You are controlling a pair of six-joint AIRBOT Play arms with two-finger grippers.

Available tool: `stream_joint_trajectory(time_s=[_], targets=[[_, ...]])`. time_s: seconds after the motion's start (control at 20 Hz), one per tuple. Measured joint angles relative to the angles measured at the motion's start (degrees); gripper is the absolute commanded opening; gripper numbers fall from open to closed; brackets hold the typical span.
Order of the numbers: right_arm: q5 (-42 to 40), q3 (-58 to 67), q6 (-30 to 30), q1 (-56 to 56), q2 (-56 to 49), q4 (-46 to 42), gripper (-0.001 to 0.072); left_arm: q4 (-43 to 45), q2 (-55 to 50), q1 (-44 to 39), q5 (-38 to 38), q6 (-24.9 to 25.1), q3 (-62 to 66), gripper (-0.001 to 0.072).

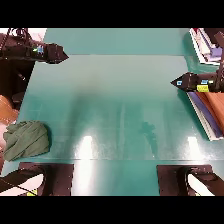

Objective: Fold the shirts.

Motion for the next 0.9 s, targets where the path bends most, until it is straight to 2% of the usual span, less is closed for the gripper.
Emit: stream_joint_trajectory(time_s=[0.9], targets=[[-0.02, 0.00, 0.00, 0.09, 0.00, 0.07, 0.0018, 0.48, 0.39, 1.11, 0.48, -0.02, 0.20, 0.0025]])
